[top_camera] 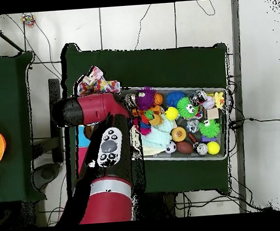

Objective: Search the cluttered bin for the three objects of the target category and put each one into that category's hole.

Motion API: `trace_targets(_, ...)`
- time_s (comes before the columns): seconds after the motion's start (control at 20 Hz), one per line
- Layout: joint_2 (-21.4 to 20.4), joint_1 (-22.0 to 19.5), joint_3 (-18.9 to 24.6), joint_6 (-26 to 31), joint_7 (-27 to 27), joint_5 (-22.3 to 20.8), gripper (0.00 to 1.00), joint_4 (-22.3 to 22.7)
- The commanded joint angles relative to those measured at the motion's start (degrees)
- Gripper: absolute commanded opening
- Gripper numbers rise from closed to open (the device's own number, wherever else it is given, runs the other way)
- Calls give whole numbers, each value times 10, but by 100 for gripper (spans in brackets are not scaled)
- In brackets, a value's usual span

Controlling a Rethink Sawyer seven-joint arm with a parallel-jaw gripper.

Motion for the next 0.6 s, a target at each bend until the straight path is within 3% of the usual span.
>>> trace_targets(0.05, 11, -32, 41, 44, 32, -15, 100, 12)
trace_targets(0.6, 20, -41, 53, 30, 29, -21, 100, 11)
